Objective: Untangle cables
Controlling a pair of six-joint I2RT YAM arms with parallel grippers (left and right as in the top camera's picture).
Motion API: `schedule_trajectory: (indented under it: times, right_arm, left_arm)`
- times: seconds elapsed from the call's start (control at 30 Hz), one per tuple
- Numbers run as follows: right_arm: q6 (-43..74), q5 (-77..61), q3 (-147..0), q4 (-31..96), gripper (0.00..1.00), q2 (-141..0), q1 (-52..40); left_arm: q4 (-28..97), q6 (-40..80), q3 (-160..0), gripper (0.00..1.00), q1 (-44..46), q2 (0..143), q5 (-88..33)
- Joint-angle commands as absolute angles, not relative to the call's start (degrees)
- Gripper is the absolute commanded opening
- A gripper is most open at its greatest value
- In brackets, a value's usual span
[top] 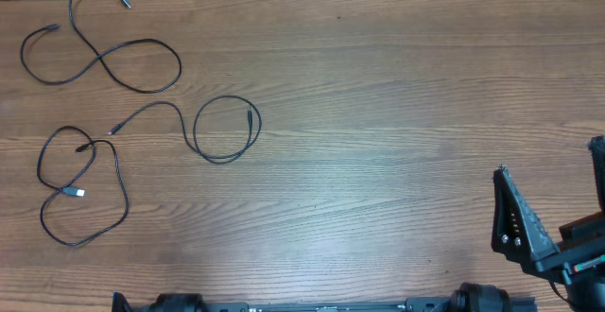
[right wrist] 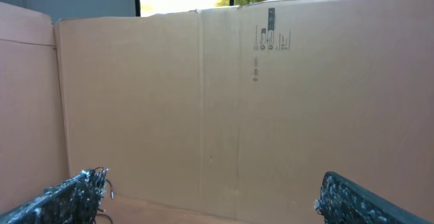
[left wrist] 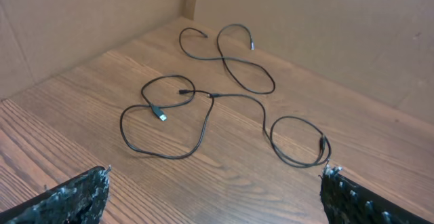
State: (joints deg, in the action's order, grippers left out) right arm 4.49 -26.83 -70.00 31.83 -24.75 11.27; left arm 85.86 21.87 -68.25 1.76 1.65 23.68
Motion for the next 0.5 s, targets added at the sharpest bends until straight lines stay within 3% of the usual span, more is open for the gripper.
schedule_trajectory:
  times: [0.0,0.47]
  right_arm:
    - [4.6,-27.2,-70.5,31.9,1.0,-24.5,11.7]
    - [4.6,-27.1,-70.5,31.9,1.0,-24.4,11.6]
  left_arm:
    - [86.1,21.4,-68.7,0.99,0.8,0.3,24.3]
    - [86.1,21.4,-68.7,1.0,-0.1,0.3,23.0]
